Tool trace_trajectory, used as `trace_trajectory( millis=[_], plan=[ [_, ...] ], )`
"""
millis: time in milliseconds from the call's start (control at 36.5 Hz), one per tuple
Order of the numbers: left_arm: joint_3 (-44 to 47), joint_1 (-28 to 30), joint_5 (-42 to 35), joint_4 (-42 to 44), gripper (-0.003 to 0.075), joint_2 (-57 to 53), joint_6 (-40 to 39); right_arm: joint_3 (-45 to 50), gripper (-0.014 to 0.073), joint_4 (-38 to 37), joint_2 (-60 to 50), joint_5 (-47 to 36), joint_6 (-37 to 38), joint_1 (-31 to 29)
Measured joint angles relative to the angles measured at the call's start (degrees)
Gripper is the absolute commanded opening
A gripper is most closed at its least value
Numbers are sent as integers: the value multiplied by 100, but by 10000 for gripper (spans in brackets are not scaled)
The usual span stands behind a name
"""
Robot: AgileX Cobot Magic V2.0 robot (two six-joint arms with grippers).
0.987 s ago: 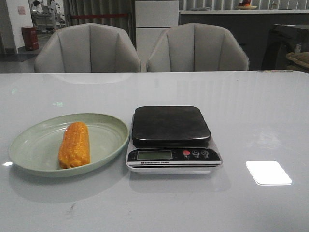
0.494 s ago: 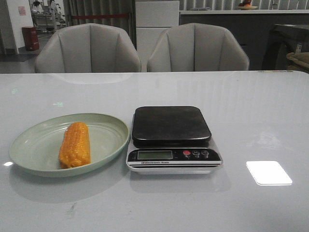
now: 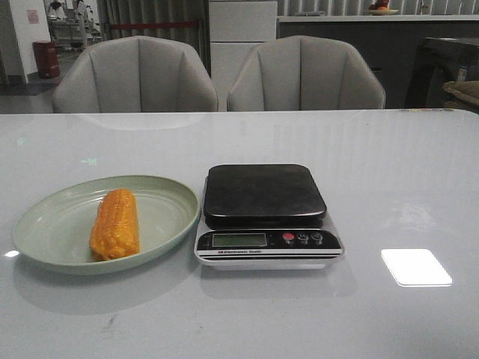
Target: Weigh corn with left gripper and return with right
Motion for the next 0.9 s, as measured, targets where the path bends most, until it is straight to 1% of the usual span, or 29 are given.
trace_trajectory(
  millis=[795,850,905],
  plan=[
    [0,0,0,-22,114,0,8,11,164,0,0,0,0,-4],
    [0,0,0,-22,114,0,12,83,164,0,0,-38,0,-120],
    [0,0,0,-22,114,0,12,193,164,0,0,-109,0,-407]
  ],
)
